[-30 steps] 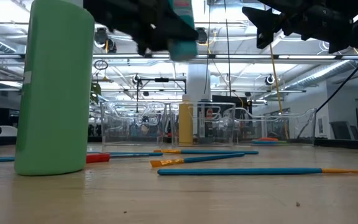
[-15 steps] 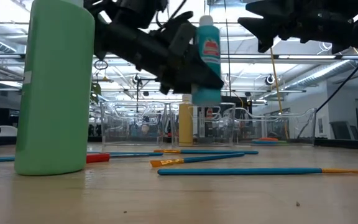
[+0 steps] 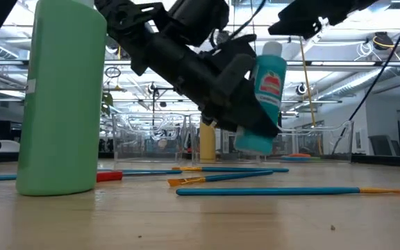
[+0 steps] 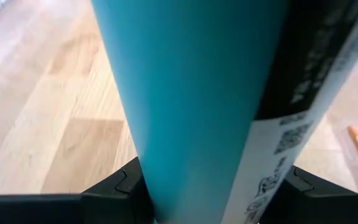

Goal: Pick & Place Paint Supplies
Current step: Put the blue paint bottle into the middle transparent bin

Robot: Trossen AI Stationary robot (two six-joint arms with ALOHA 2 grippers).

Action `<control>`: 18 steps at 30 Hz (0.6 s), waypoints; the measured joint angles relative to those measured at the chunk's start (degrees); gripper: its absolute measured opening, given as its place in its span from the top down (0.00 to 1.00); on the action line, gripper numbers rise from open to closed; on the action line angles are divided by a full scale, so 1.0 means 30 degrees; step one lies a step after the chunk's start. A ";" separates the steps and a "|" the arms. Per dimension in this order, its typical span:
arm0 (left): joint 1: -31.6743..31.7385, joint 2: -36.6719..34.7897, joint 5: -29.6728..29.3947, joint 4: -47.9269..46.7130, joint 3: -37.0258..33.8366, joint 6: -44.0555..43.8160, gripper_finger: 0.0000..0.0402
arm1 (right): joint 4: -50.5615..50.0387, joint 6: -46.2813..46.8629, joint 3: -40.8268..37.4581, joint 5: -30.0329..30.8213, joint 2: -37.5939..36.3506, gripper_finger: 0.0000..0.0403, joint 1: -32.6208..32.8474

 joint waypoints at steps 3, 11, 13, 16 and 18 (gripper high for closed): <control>0.0000 0.0048 -0.0010 -0.0070 0.0109 0.0010 0.49 | -0.0173 0.0074 -0.0007 0.0001 0.0246 0.37 0.0431; 0.0000 0.0025 -0.0021 -0.0125 0.0109 0.0108 0.49 | -0.0742 0.1444 0.0000 -0.1980 0.0324 0.39 -0.1035; -0.0002 0.0025 -0.0025 -0.0171 0.0109 0.0110 0.49 | -0.1094 0.1641 -0.0007 -0.2003 0.0562 0.40 -0.1532; -0.0008 0.0025 -0.0039 -0.0169 0.0101 0.0109 0.49 | -0.1100 0.1778 -0.0007 -0.3013 0.0926 0.40 -0.2279; -0.0007 0.0025 -0.0046 -0.0179 0.0101 0.0106 0.49 | -0.0851 0.1911 -0.0007 -0.4166 0.1148 0.40 -0.2687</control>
